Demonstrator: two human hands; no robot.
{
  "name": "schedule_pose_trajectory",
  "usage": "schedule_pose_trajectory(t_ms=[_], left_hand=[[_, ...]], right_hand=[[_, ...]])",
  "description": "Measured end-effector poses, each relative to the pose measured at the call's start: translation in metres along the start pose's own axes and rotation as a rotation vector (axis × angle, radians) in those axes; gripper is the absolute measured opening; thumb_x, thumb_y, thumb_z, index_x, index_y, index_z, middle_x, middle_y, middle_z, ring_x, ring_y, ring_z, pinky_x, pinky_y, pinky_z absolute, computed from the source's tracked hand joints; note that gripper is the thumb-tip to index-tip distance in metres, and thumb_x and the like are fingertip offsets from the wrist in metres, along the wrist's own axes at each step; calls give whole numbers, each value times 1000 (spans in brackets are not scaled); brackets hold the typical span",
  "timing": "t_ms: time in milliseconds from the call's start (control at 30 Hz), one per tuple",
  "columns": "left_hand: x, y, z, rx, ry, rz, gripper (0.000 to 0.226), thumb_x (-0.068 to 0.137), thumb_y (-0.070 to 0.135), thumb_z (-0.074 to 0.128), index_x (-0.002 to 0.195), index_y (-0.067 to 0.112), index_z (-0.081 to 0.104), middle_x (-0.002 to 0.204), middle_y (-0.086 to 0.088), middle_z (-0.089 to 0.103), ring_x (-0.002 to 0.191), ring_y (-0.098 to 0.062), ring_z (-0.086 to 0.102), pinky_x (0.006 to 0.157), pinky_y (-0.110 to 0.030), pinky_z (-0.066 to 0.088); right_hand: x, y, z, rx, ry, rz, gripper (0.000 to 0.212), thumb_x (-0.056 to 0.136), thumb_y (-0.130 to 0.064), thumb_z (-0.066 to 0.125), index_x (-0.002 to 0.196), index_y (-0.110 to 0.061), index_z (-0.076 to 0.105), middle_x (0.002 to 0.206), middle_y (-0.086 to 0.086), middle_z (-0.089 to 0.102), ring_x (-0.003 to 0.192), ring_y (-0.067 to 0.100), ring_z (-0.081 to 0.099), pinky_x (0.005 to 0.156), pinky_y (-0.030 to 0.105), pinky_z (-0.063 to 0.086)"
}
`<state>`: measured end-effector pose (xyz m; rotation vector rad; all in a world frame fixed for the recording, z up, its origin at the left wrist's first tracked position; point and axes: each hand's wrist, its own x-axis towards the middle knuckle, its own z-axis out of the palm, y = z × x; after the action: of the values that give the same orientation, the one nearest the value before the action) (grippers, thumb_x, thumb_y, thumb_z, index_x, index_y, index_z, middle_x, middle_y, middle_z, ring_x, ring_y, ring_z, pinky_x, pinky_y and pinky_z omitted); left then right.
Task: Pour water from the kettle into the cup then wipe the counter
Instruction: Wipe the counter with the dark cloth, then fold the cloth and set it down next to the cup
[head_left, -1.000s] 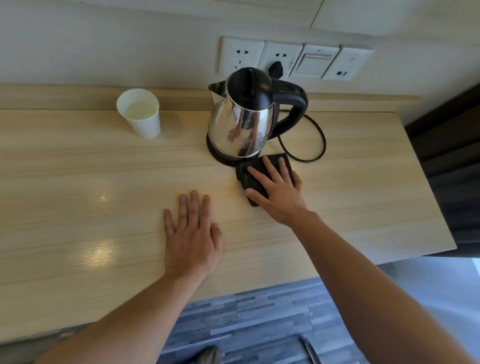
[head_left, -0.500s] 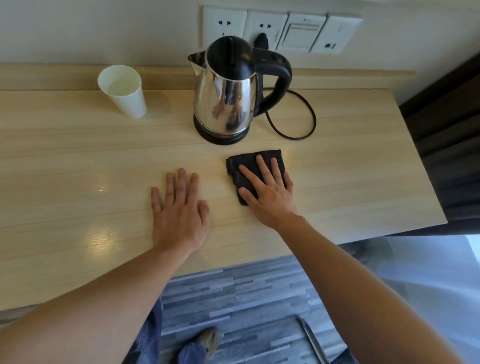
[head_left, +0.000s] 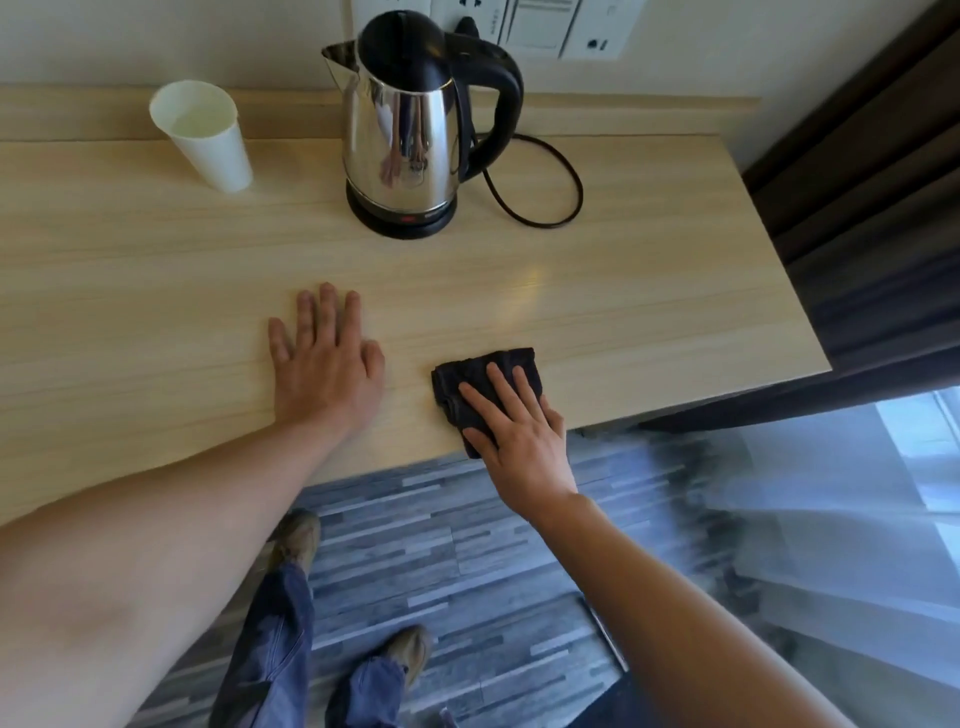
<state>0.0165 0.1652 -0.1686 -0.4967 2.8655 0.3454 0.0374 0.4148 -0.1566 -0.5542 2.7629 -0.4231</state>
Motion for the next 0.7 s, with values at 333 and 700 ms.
schedule_pose_trajectory(t_ms=[333, 700], left_hand=[[-117, 13, -48, -697, -214, -26, 65, 105, 60, 41, 82, 3, 61, 85, -25, 61, 79, -35, 57, 75, -38, 44], [-203, -42, -136, -1741, -313, -513, 27, 106, 21, 61, 125, 9, 75, 121, -20, 79, 109, -35, 76, 85, -44, 57]], right_hand=[[-75, -49, -45, 495, -5, 154, 29, 106, -26, 53, 132, -30, 62, 104, -8, 73, 97, 17, 69, 76, 35, 51], [-113, -194, -60, 419, -138, -280, 57, 105, -59, 30, 159, -53, 11, 171, -21, -10, 159, 6, -6, 123, 42, 17]])
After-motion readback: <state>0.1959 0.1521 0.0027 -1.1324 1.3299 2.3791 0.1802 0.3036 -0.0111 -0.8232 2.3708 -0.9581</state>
